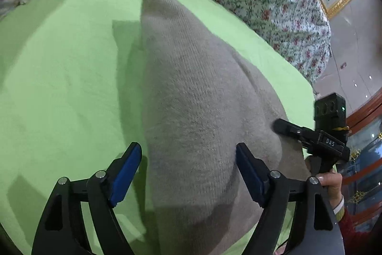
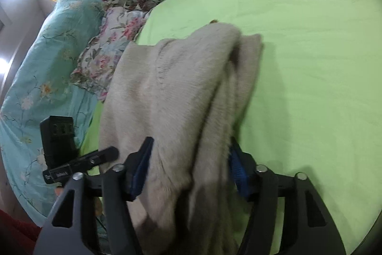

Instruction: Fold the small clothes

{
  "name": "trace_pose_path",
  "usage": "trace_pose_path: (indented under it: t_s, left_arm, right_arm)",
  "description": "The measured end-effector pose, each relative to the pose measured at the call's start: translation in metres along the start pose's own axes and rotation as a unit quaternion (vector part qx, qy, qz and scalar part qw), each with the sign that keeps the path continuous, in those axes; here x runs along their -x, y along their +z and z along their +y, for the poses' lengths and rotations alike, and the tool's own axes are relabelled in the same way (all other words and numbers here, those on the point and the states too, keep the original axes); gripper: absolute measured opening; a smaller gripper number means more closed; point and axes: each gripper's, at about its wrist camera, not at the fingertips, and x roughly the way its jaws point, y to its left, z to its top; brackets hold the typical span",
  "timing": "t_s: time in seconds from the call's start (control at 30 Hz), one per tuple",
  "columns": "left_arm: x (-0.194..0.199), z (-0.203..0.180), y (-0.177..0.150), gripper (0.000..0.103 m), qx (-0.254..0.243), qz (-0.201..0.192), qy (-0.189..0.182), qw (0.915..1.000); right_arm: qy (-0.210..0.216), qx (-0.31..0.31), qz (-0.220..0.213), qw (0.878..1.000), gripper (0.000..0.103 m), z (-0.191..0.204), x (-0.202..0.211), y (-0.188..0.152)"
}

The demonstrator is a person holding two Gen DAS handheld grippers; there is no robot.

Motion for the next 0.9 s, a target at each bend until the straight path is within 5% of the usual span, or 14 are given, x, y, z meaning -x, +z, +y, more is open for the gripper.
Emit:
trace_pose_path:
  t_s: [0.17,0.3,0.4,0.5,0.57,0.67,0.8,0.9]
  left_arm:
    - [0.023,0.007,0.016,0.081,0.010,-0.043,0.026,0.9987]
    - [0.022,0.010,0.034,0.081,0.018,-0.052,0.048,0.9973]
    - [0.014,0.009,0.045,0.080,0.025,-0.050,0.055,0.9969]
    - [0.011,-0.001,0.051,0.080,0.004,-0.050,0.081,0.9955]
    - [0.005,-0.006,0.051,0.081,-0.013,-0.039,0.100,0.9942]
    - [-0.013,-0.002,0.045,0.081,-0.021,-0.001,0.120,0.9925]
    - [-0.035,0.009,0.045,0.084,0.002,0.015,0.096,0.9953]
    - [-0.035,0.015,0.044,0.087,0.012,0.011,0.092,0.9956]
  right_arm:
    - [-0.006,-0.006,-0.076,0.997,0.063,-0.002,0.031,0.027]
    - [-0.019,-0.015,-0.045,0.999,0.060,0.002,-0.004,0.056]
    - [-0.034,-0.027,-0.020,0.999,0.023,0.007,-0.029,0.062]
    - [0.017,0.019,-0.087,0.996,0.012,0.031,0.002,0.054]
    - [0.031,0.037,-0.118,0.992,0.012,0.037,0.021,0.039]
    - [-0.022,0.019,-0.108,0.994,0.012,0.018,0.020,0.023]
    - [-0.051,-0.045,-0.077,0.995,0.012,-0.030,-0.005,0.018]
    - [-0.057,-0.039,-0.083,0.994,0.012,-0.027,-0.008,0.024]
